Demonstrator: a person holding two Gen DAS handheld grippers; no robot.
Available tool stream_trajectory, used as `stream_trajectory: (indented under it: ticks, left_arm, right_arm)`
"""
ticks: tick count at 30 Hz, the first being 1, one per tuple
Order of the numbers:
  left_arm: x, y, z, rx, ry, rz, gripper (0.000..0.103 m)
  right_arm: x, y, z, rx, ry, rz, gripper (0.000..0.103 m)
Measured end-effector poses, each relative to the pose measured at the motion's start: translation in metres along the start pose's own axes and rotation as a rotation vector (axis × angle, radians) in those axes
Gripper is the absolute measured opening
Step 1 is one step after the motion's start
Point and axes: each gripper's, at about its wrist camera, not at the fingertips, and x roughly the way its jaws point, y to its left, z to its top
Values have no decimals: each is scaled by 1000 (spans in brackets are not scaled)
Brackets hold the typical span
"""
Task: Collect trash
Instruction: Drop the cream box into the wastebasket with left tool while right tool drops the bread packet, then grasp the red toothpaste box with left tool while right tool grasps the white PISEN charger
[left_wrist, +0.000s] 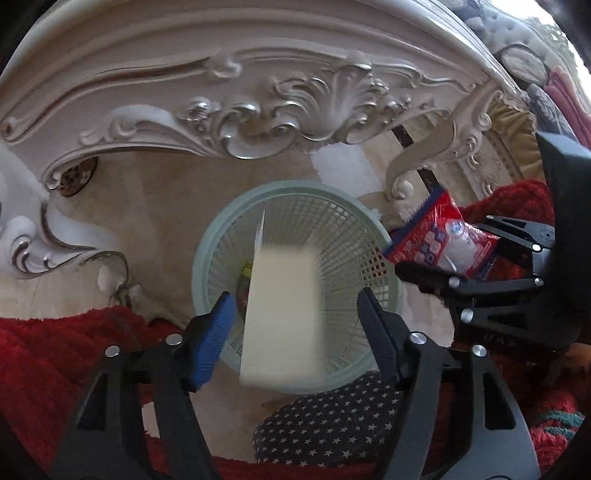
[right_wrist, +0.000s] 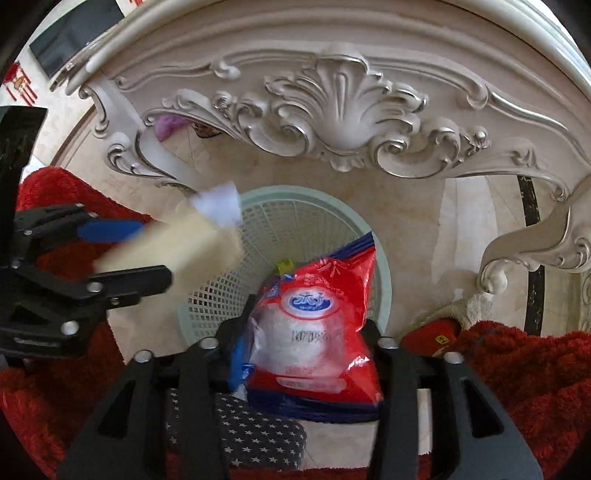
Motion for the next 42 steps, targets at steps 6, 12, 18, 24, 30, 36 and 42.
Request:
stream_trajectory:
  ticks: [6,12,18,24,30,36,42]
  left_arm:
    - [-14,-1,5,9,-34,68,80]
    - [-28,-4,11,20,-78,112,80]
    - [-48,-9,20,22,-116,129,88]
    - [-116,-18,56,20,-226,50,88]
    - [-152,0,151,-85,-412,120,88]
    - [-129,27,274,-334,-473,127,88]
    - [-83,23,350,-350,-405,188,88]
  right_arm:
    - [-3,-5,-1,11,-9,-32,66]
    - [-12,-2,-1,3,-33,-51,74]
    - [-35,-3,5,1,-98,-66,74]
    - [-103,-21,31,53,-287,-19,74]
    - [-155,-68,100,97,-478,-87,74]
    - [-148,-107,191,90,-537,-157,74]
    - [-120,-133,255,82,-508,-179,74]
